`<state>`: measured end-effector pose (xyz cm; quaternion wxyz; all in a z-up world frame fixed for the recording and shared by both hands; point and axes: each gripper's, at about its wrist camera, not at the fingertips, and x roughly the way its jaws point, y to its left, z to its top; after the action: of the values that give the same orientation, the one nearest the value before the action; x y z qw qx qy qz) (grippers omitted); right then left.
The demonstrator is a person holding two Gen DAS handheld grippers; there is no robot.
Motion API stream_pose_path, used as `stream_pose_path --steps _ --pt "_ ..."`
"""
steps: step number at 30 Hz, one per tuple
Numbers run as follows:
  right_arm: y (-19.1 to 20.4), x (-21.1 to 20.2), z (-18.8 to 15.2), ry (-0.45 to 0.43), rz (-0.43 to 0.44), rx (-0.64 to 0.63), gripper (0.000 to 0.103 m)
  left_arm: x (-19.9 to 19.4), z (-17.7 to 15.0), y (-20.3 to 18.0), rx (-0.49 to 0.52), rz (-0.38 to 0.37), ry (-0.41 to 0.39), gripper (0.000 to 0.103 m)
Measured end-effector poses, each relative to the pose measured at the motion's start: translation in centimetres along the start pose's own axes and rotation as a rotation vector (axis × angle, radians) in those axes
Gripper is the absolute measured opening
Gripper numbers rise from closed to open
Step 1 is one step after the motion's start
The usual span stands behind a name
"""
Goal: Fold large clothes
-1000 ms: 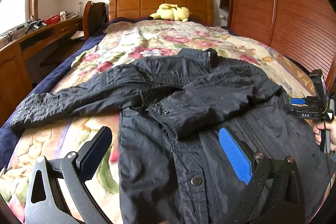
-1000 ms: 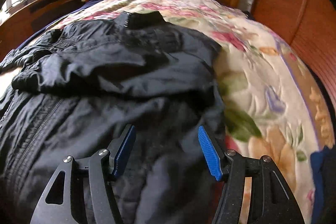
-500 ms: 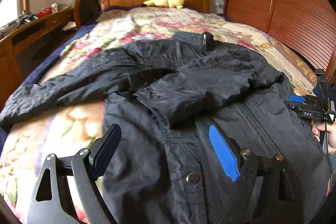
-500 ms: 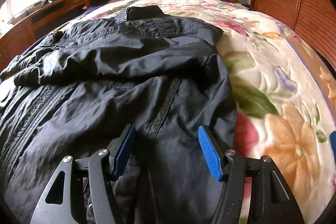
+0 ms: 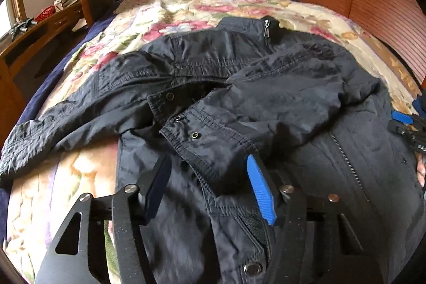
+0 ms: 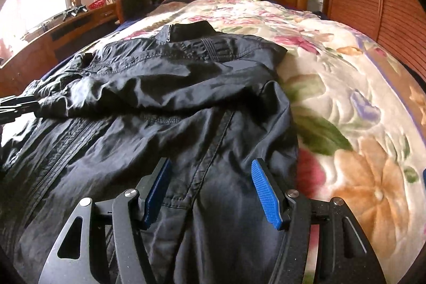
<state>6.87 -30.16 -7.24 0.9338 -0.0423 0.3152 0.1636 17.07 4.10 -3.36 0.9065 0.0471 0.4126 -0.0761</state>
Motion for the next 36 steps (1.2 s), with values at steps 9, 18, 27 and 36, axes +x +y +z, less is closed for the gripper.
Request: stream_pose_path --steps 9,18,27,36 --pt "-0.2 -1.3 -0.2 -0.027 0.034 0.013 0.064 0.3 -0.6 0.2 -0.016 -0.086 0.014 0.012" --pt "0.1 -1.7 -0.1 -0.036 0.023 0.003 0.064 -2.5 1.2 2.3 -0.030 -0.010 -0.073 0.009" --pt "0.3 -1.7 -0.2 -0.035 0.022 -0.001 0.064 -3.5 -1.1 1.3 0.018 -0.009 -0.046 0.009" --pt "0.6 -1.6 -0.2 -0.033 0.021 -0.012 0.064 -5.5 -2.1 3.1 0.022 0.070 -0.098 0.038"
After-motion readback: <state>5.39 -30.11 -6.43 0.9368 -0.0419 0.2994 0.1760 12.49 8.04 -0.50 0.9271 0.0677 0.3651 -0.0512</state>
